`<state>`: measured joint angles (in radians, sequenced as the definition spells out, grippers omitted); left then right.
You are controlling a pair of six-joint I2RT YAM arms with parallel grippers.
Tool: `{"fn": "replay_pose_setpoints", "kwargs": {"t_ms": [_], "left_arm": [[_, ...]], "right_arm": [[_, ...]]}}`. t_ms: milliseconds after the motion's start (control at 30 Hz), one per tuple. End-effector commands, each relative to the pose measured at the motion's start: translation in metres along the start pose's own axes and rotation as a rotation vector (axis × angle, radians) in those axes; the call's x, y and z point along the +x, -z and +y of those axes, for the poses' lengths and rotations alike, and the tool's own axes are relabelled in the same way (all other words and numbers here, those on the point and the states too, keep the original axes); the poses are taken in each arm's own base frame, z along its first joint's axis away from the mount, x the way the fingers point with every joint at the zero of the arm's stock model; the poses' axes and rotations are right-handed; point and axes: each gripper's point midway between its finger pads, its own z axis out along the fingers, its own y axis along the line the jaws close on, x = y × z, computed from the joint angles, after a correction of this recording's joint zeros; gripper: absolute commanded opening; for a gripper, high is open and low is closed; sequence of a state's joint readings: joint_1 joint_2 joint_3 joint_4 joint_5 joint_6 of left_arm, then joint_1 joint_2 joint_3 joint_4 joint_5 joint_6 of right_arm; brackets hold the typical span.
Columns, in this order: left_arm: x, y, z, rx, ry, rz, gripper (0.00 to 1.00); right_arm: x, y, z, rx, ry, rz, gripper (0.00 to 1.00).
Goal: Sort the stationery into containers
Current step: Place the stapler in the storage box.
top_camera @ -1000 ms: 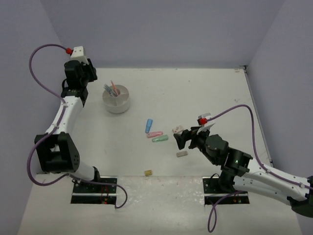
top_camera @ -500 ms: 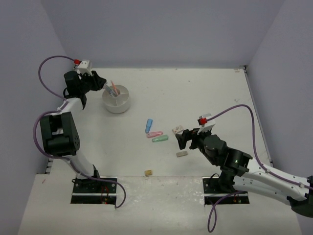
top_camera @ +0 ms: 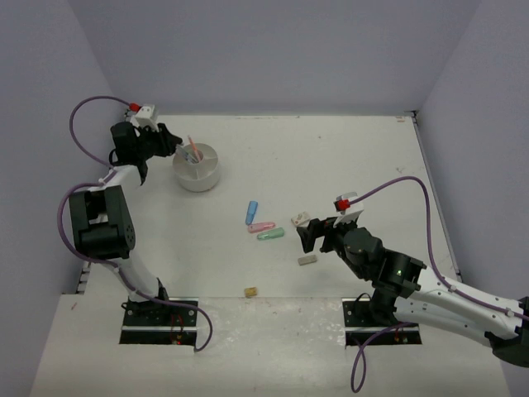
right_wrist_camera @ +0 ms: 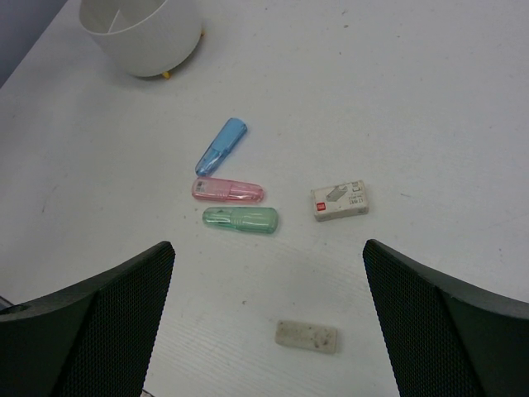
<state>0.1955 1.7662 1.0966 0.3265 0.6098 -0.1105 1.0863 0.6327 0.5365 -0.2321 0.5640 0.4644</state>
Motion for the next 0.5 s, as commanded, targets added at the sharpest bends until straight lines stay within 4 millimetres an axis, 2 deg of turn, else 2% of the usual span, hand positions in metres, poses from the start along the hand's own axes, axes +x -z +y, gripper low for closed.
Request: {"fn": "replay_pose_setpoints", "kwargs": {"t_ms": [0, 233, 367, 467], "left_arm": [[0.002, -0.005, 0.007, 0.001, -0.018, 0.008, 0.13], [0.017, -0.007, 0.008, 0.01, 0.006, 0.059, 0.18], [0.019, -0.006, 0.007, 0.01, 0.011, 0.066, 0.31], [0.017, -0.005, 0.006, 0.012, 0.013, 0.064, 0.35]], "right_arm": [[-0.016, 0.002, 0.0, 0.015, -0.042, -0.043, 0.99], [-0.016, 0.003, 0.001, 0.012, -0.044, -0.043, 0.99], [-0.016, 0.002, 0.001, 0.01, -0.04, -0.038, 0.99], [-0.014, 0.001, 0.001, 0.015, -0.035, -0.032, 0.99]]}}
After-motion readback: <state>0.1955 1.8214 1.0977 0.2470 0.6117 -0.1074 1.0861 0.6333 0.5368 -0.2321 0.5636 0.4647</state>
